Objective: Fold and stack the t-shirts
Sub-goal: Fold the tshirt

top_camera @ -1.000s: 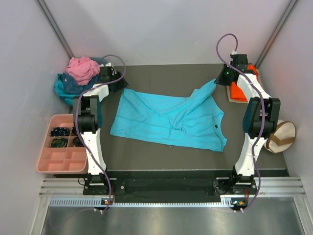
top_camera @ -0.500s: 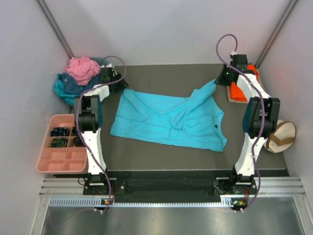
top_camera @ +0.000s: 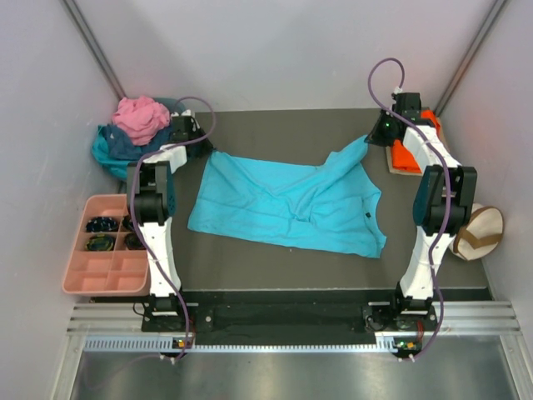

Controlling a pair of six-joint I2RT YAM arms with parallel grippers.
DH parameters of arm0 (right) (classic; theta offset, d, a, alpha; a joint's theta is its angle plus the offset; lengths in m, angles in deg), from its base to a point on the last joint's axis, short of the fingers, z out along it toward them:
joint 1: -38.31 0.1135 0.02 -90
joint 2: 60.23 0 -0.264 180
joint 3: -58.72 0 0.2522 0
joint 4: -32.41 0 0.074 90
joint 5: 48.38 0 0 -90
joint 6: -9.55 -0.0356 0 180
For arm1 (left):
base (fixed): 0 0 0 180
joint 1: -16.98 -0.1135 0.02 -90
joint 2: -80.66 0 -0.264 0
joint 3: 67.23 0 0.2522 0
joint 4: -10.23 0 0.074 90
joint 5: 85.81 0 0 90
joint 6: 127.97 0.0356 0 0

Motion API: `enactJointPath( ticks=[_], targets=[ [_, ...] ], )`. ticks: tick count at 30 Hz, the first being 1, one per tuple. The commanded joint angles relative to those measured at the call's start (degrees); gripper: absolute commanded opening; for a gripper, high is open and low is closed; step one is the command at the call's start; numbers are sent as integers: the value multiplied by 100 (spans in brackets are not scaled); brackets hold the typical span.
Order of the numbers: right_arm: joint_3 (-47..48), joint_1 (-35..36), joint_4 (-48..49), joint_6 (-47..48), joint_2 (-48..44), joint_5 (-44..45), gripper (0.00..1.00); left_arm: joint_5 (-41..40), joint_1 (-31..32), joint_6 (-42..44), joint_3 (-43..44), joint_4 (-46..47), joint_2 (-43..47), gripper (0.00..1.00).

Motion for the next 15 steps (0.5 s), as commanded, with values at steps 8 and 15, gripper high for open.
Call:
enactJointPath(
  ticks=[8,15],
  targets=[
    [29,-15,97,97,-18,-55,0,-206,-15,186,-117,175,465,0],
    [-155,-15,194,18,-404,-28,0,-470,-50,300,-758,272,1229,0]
  ],
)
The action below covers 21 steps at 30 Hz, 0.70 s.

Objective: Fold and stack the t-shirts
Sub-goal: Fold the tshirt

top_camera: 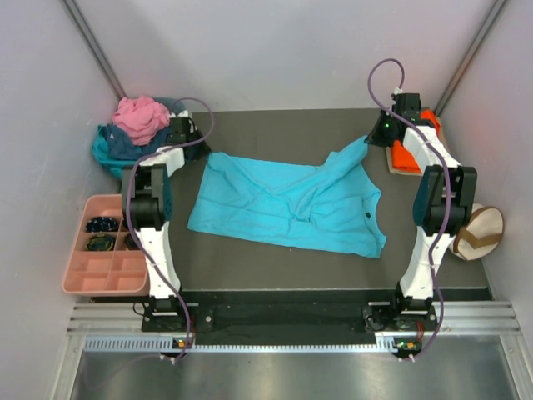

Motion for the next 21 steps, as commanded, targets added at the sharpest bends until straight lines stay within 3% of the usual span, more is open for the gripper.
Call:
enactJointPath(
  ticks=[1,21],
  targets=[
    [-197,-15,200,3,-470,-13,0,-195,-48,145,-324,270,826,0],
    [-2042,-15,403,-894,-2782,514,0,-19,-127,-110,-631,656,896,0]
  ],
)
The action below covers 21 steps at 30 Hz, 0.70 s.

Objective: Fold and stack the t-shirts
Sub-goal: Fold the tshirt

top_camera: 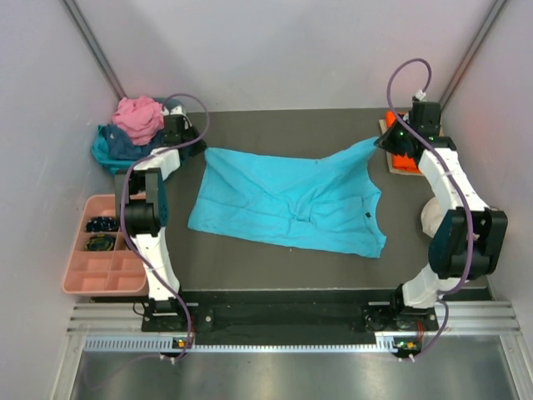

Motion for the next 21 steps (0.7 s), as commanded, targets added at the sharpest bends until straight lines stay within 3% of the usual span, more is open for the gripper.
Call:
enactJointPath(
  ticks=[1,8,21],
  targets=[
    [-329,-20,125,-234,-590,200,0,81,-46,-145,-227,333,282,0],
    [-1024,-11,11,-234,-1397,129,0,-366,-72,-277,-1061,421,985,0],
    [-2061,-11,-358,-190,-2453,77,0,-341,-310,-514,-1370,359,1530,0]
  ],
)
